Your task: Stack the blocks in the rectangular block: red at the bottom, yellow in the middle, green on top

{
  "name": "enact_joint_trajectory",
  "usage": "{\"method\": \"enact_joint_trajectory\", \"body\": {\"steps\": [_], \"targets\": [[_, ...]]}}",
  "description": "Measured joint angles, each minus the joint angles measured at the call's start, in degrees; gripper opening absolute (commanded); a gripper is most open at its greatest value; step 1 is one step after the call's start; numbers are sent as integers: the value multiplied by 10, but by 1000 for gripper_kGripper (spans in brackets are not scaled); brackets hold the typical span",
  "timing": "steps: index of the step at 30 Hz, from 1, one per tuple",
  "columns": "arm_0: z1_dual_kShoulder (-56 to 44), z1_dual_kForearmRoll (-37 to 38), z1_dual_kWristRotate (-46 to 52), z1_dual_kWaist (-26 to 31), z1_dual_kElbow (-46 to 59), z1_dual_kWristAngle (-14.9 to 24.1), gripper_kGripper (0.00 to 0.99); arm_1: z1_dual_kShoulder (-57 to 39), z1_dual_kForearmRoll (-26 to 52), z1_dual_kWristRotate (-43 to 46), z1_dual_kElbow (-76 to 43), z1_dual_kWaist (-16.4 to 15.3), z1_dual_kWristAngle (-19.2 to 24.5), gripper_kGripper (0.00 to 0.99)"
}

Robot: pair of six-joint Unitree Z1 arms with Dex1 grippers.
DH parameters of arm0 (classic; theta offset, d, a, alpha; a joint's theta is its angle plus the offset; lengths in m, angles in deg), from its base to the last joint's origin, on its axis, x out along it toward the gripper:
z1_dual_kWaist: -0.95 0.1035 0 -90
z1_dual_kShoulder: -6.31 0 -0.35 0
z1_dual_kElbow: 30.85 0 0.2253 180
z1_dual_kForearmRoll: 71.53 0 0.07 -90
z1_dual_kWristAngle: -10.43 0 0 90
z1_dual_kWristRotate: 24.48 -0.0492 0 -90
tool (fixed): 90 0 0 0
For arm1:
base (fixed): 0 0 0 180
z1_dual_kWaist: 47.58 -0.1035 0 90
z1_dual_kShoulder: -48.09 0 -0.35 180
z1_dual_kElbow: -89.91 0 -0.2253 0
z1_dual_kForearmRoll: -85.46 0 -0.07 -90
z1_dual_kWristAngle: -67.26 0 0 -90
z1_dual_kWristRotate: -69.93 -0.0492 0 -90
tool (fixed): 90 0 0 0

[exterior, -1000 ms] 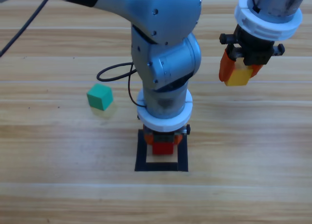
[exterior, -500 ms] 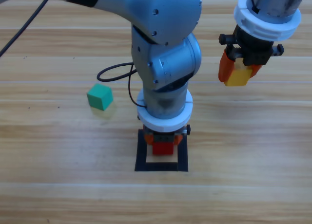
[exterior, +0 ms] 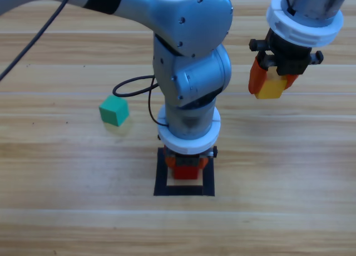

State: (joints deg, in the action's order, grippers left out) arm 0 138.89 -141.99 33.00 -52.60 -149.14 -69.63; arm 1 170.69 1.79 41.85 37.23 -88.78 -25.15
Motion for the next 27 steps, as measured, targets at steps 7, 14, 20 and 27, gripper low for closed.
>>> {"method": "enact_joint_trajectory", "body": {"steps": [7, 14, 20, 27], "targets": [[0, 0, 0, 0, 0, 0, 874, 0, -1, 0, 0, 0, 0, 14], [3, 0, 0, 0, -2, 0, 982, 0, -1, 0, -1, 0, -10, 14], [3, 0, 0, -1, -3, 0, 979, 0, -1, 0, -1, 0, -11, 14], [-40, -1, -12, -1, -14, 14, 979, 0, -9, -4, -1, 0, 11, 14]]}}
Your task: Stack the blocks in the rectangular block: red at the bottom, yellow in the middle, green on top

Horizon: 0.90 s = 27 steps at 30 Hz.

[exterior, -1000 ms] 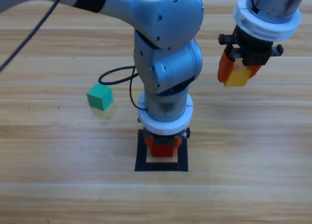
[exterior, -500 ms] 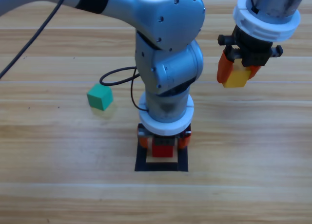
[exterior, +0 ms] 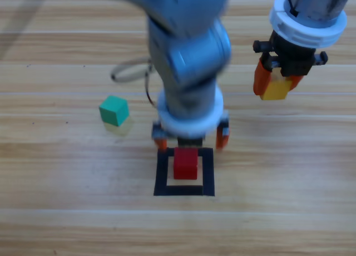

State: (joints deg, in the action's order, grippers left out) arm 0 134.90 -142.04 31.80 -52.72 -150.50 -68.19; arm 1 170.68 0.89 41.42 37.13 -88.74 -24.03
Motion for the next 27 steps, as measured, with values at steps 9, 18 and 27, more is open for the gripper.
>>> {"method": "enact_joint_trajectory", "body": {"steps": [9, 18, 27], "targets": [[-350, -25, -86, 9, 103, 29, 973, -2, -27, -58, 0, -6, 28, 12], [-427, -58, -315, 151, 187, -63, 971, 5, -33, -146, 39, -76, 25, 12], [-442, -58, -439, 249, 212, -101, 934, 108, -70, -201, 161, -126, 25, 14]]}}
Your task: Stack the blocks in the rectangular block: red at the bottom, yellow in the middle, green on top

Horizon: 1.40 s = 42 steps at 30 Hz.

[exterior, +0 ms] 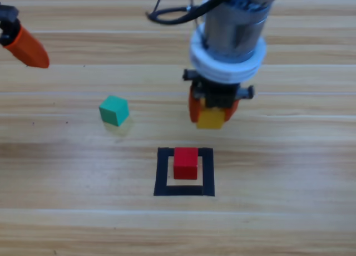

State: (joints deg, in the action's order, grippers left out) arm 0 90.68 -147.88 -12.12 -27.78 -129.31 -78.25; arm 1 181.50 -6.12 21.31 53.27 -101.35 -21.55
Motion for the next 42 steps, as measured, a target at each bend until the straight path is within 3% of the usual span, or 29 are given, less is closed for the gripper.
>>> {"method": "enact_joint_trajectory", "body": {"steps": [9, 19, 36, 40, 42], "targets": [[2, 10, -51, 46, 19, -37, 933, 90, -33, -34, 80, -16, 0, 14], [3, 36, -54, 51, 55, -43, 934, 93, -33, -51, 94, -33, -3, 14], [3, 65, -54, 52, 84, -44, 934, 126, -34, -66, 108, -34, -3, 34], [3, 70, -54, 52, 86, -46, 934, 126, -35, -66, 108, -34, -3, 535], [3, 72, -54, 52, 89, -46, 934, 126, -35, -66, 108, -34, -3, 864]]}}
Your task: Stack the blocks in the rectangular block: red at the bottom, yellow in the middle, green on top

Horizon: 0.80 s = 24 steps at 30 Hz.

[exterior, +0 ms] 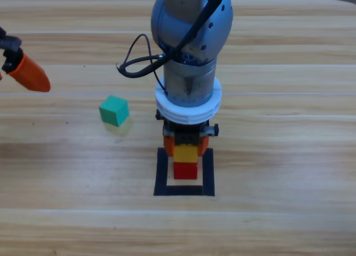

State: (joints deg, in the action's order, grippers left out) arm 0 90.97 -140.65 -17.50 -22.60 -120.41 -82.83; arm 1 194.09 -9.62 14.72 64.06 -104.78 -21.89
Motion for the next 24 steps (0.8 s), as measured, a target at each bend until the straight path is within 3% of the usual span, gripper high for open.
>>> {"method": "enact_joint_trajectory", "body": {"steps": [1, 2, 8, 13, 20, 24], "targets": [[0, 1, 0, 0, 2, 0, 934, 0, 0, 0, 0, 0, 0, 980], [0, 2, 0, 0, 4, 0, 934, 0, 0, 0, 0, 0, 0, 990], [0, 7, 0, 0, 6, 0, 934, 7, -15, 0, 27, 0, 1, 990], [0, 8, 0, 1, 6, -1, 936, -8, -41, 27, 78, -3, 44, 990], [32, 45, 21, 5, -9, -4, 933, -141, -42, 113, 60, -17, 93, 990], [136, 46, 26, 6, -80, 16, 933, -250, -8, 145, -79, -21, 124, 989]]}}
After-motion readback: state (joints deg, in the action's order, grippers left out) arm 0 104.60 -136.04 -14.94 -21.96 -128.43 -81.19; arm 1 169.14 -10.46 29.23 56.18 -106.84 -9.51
